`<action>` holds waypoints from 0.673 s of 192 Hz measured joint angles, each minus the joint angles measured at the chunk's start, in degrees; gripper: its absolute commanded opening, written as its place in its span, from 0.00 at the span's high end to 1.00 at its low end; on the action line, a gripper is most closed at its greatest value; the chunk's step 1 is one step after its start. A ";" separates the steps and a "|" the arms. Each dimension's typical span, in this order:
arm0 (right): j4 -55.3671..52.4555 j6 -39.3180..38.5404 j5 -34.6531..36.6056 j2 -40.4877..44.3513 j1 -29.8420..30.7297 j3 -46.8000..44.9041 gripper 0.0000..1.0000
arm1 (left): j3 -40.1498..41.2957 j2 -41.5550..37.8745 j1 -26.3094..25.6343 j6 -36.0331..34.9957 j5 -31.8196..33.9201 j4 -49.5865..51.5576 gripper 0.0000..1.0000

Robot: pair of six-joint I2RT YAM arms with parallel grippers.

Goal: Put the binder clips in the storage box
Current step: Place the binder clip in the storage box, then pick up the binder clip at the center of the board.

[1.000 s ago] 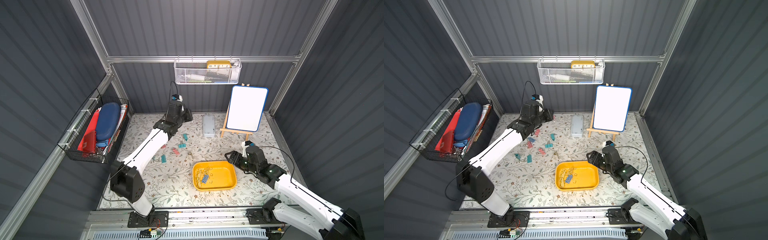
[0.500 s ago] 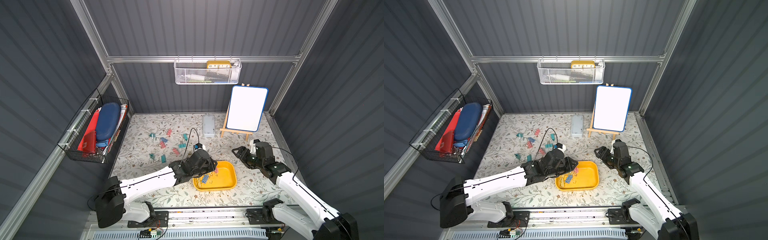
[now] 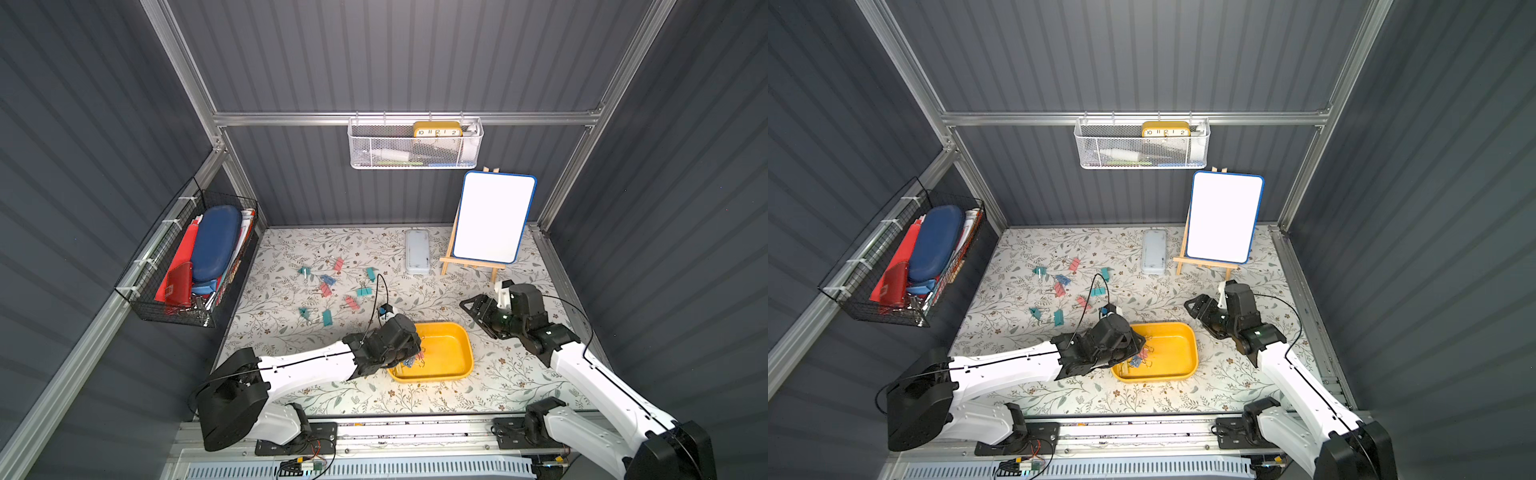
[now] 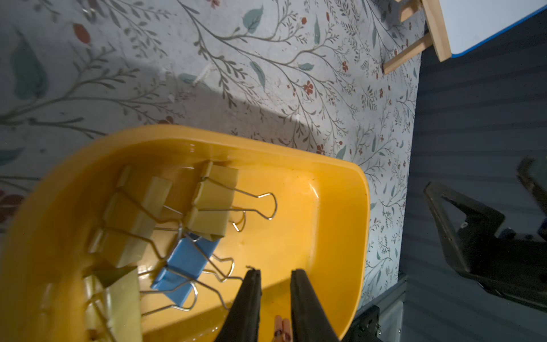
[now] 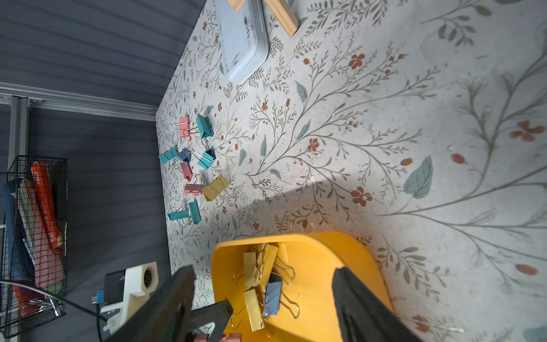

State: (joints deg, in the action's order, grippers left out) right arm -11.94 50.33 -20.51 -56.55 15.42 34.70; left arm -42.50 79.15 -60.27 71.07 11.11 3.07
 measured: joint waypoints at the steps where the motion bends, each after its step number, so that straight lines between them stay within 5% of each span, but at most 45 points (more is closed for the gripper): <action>1: 0.00 0.00 -0.04 0.00 0.00 0.00 0.22 | 0.04 -0.07 0.02 0.04 0.07 -0.02 0.72; 36: 0.00 0.13 -1.09 0.00 0.00 0.02 0.22 | 0.94 -1.07 2.80 -1.18 1.49 -0.68 0.54; 72: -0.70 0.17 -0.87 0.00 1.44 1.64 0.22 | -4.52 -1.01 7.39 -6.58 2.45 1.60 0.54; 129: -0.26 -2.73 5.53 -11.74 16.68 17.44 0.23 | -38.95 3.21 35.34 -31.76 -0.85 3.39 0.53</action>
State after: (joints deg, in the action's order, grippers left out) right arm -12.21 47.59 -14.98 -68.29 32.10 52.14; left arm -81.45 82.37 -24.93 39.31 10.26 6.46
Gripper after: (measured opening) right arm 0.779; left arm 0.466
